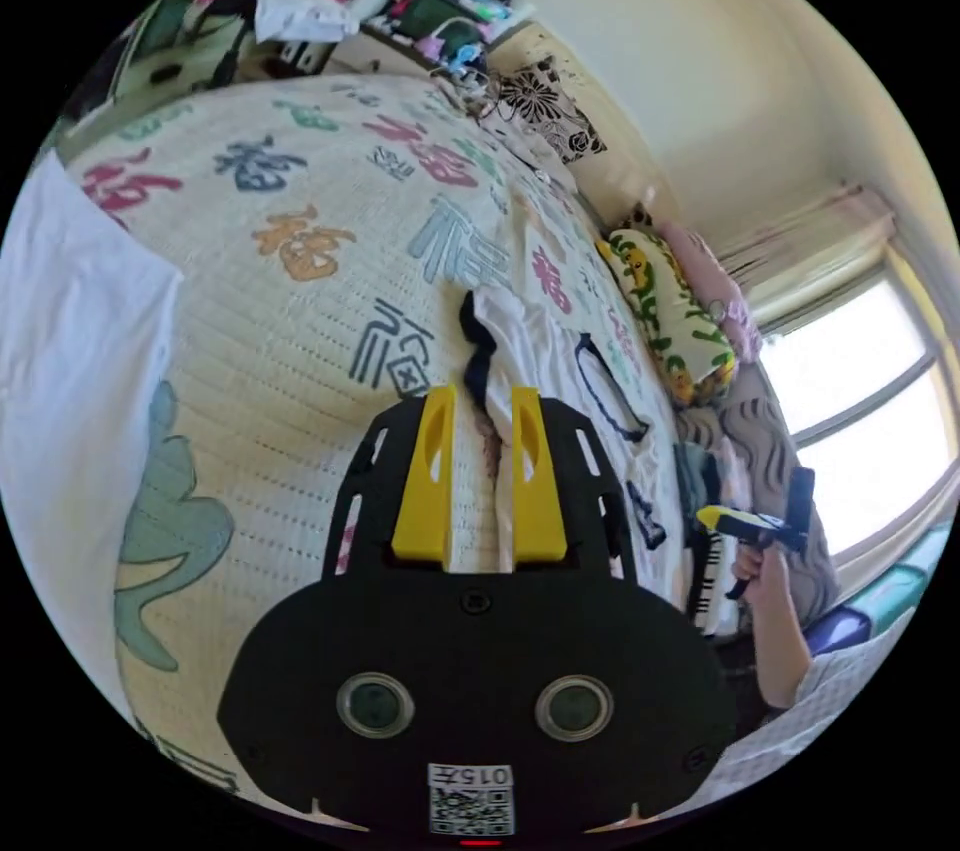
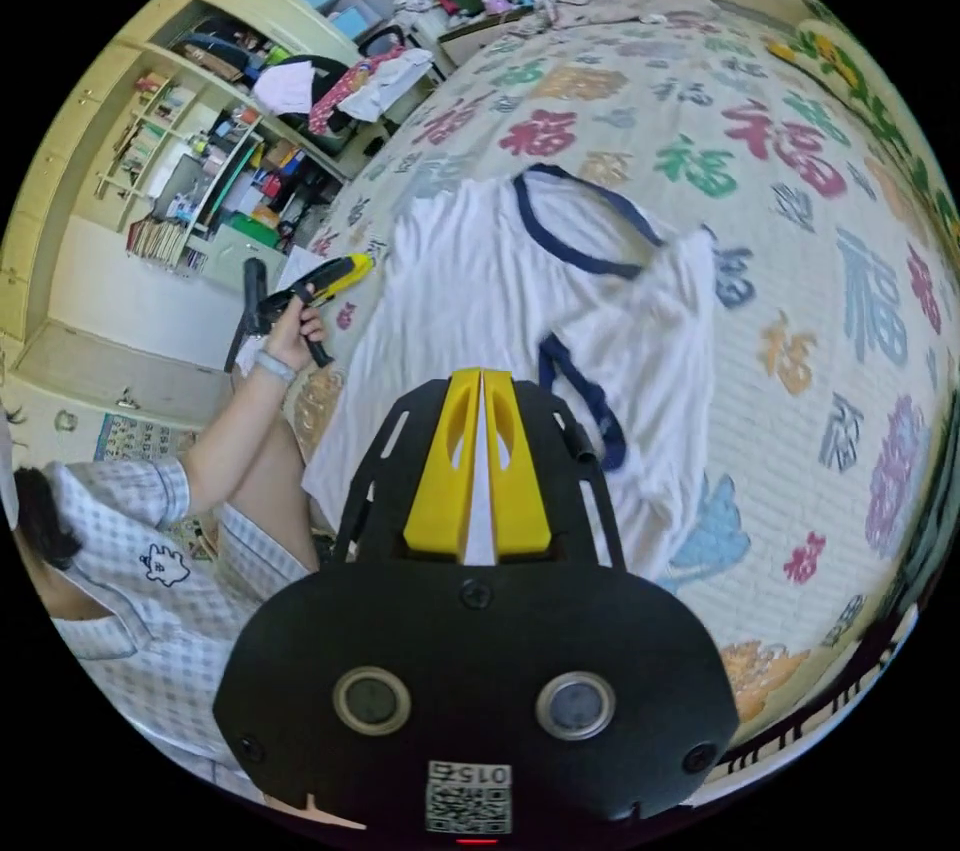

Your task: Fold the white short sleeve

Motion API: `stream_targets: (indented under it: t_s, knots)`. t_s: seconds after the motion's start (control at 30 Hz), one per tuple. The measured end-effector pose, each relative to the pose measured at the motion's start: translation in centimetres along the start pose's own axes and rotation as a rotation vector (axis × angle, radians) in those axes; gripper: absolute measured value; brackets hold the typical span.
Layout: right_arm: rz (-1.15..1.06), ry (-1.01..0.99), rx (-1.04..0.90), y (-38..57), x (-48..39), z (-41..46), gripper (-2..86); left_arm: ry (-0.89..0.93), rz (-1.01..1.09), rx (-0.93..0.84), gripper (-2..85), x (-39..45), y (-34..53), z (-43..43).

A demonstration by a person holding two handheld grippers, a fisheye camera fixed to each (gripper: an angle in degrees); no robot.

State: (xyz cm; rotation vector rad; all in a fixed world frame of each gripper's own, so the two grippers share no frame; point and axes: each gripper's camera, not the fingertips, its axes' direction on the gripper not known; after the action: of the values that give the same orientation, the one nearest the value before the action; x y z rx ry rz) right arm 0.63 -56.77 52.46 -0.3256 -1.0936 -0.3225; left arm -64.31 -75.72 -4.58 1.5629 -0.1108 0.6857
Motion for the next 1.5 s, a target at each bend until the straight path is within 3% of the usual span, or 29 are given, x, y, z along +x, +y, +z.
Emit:
stream_targets:
  t_s: [0.17, 0.27, 0.5, 0.6, 0.77, 1.1, 1.27, 1.4, 1.5]
  knots:
    - [-0.141, -0.044, -0.058, -10.7, -6.8, 6.3, 4.2, -0.012, 0.001, -0.016, 1.1, -1.0, -0.4, -1.6]
    - [-0.193, -0.034, -0.129, -17.0, -10.7, 11.3, 6.3, 0.04, -0.021, 0.077, 0.1, -1.7, 1.6, -5.7]
    - [-0.294, 0.347, -0.472, -25.5, -16.9, 26.0, 6.5, 0.126, -0.095, 0.104, -0.3, -4.2, 5.1, -10.0]
    - [-0.268, 0.427, -0.532, -27.0, -17.2, 29.1, 5.6, 0.138, -0.087, 0.095, -0.4, -4.2, 5.2, -11.1]
    - [-0.267, 0.459, -0.481, -28.6, -17.4, 29.0, 0.4, 0.116, -0.043, 0.103, -0.4, -3.3, 5.2, -13.3]
    - [-0.121, 0.159, -0.126, -26.3, -11.0, 17.2, -0.5, 0.006, 0.274, 0.13, -0.2, 5.0, 5.0, -17.3]
    - [-0.166, 0.12, -0.258, -26.2, -10.7, 18.5, 0.9, -0.078, 0.254, 0.149, -0.1, 6.2, 6.4, -16.8]
    - [-0.269, 0.184, -0.367, -27.6, -13.9, 22.8, 5.7, -0.003, 0.169, 0.091, -0.1, 4.8, 7.0, -15.7]
    - [-0.22, 0.22, -0.472, -28.9, -13.7, 25.9, 6.9, 0.001, 0.164, 0.097, -0.1, 4.9, 7.2, -15.6]
